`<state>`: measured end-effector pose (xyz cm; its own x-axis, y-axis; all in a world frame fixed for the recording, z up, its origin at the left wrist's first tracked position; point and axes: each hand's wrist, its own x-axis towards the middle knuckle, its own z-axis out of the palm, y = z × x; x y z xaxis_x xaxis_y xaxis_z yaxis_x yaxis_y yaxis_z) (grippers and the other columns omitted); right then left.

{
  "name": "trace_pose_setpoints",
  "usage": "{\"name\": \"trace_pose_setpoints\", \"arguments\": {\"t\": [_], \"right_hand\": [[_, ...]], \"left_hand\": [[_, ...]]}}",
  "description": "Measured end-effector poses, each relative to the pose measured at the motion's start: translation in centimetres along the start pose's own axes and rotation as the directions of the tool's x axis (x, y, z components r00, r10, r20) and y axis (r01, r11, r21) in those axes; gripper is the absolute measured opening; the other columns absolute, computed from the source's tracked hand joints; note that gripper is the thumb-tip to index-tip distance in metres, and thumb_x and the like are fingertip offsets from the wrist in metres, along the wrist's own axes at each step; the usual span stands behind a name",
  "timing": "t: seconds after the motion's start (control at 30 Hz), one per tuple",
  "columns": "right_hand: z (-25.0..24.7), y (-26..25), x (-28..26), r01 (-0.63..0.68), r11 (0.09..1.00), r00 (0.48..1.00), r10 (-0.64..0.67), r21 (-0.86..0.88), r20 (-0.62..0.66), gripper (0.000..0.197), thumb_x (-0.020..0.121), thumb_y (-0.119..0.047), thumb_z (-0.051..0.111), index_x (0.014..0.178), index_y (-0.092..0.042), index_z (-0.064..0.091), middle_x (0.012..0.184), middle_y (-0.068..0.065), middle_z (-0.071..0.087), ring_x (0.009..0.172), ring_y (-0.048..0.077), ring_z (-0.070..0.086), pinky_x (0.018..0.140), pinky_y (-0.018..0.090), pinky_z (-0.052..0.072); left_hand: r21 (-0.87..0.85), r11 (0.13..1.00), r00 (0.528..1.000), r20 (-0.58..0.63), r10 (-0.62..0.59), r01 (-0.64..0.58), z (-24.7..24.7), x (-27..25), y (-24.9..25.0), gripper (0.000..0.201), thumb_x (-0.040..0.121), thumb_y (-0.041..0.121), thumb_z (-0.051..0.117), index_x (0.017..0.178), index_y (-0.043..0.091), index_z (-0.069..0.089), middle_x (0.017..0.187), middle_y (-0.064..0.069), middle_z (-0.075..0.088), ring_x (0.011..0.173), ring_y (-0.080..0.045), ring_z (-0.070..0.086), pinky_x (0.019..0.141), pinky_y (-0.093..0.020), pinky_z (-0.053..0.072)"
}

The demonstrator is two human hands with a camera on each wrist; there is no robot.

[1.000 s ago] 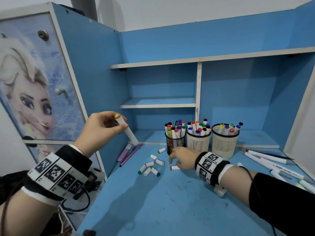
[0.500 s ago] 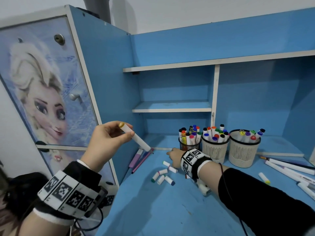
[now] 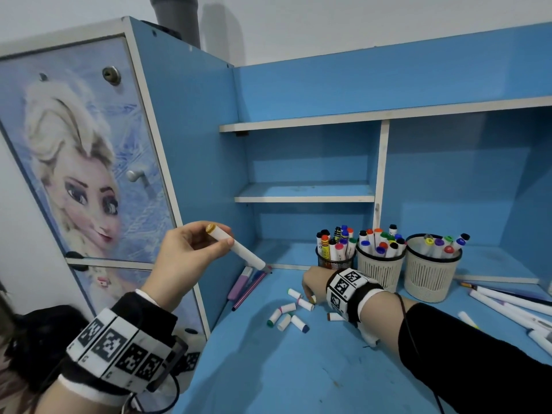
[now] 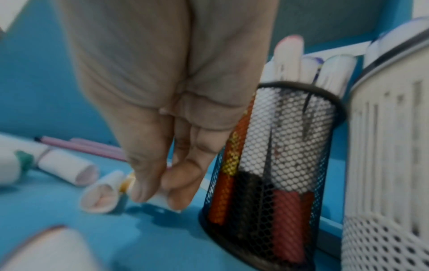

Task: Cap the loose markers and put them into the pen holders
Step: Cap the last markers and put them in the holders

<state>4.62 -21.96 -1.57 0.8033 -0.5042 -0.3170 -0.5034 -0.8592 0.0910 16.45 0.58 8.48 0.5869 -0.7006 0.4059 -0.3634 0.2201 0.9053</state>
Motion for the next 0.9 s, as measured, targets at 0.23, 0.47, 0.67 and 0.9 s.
{"name": "trace_pose_setpoints", "arguments": {"t": [0.23, 0.47, 0.67, 0.9], "right_hand": [[0.0, 1.1, -5.1, 0.054, 0.948, 0.957, 0.04, 0.314, -0.287, 0.033, 0.093, -0.012, 0.052, 0.125, -0.018, 0.056, 0.111, 0.008, 0.06, 0.099, 0.024, 0.059, 0.086, 0.033, 0.05], [-0.1, 1.4, -13.1, 0.211, 0.729, 0.85, 0.192, 0.652, -0.49, 0.019, 0.091, -0.011, 0.057, 0.105, -0.02, 0.066, 0.084, -0.009, 0.057, 0.071, 0.001, 0.05, 0.06, 0.006, 0.041], [0.6, 2.0, -17.7, 0.337, 0.118, 0.819, 0.453, 0.934, -0.353, 0.019, 0.087, 0.007, 0.052, 0.089, -0.01, 0.06, 0.097, 0.018, 0.067, 0.08, 0.021, 0.065, 0.068, 0.024, 0.055], [1.4, 1.9, -21.6, 0.582, -0.417, 0.758, 0.588, 0.698, -0.282, 0.021, 0.089, 0.014, 0.04, 0.088, -0.002, 0.054, 0.085, 0.017, 0.066, 0.075, 0.022, 0.065, 0.064, 0.023, 0.058]], "left_hand": [[-0.136, 0.991, 0.999, -0.042, -0.015, 0.009, 1.4, -0.8, -0.1, 0.012, 0.08, -0.007, 0.065, 0.087, 0.003, 0.063, 0.083, -0.018, 0.065, 0.082, -0.024, 0.067, 0.078, -0.031, 0.058], [-0.226, 0.973, 0.998, -0.032, -0.05, 0.042, 3.7, -2.2, -0.1, 0.01, 0.081, -0.007, 0.064, 0.087, -0.001, 0.06, 0.092, -0.023, 0.069, 0.088, -0.026, 0.068, 0.077, -0.027, 0.058], [-0.362, 0.927, 0.993, -0.015, -0.113, 0.1, 6.2, -3.6, 0.5, 0.008, 0.081, -0.006, 0.063, 0.085, 0.001, 0.061, 0.087, -0.019, 0.07, 0.074, -0.015, 0.071, 0.066, -0.018, 0.057], [-0.543, 0.812, 0.974, 0.06, -0.219, 0.216, 8.4, -5.1, 1.5, 0.005, 0.085, -0.004, 0.06, 0.089, -0.001, 0.058, 0.085, -0.017, 0.067, 0.075, -0.018, 0.071, 0.067, -0.02, 0.057]]}}
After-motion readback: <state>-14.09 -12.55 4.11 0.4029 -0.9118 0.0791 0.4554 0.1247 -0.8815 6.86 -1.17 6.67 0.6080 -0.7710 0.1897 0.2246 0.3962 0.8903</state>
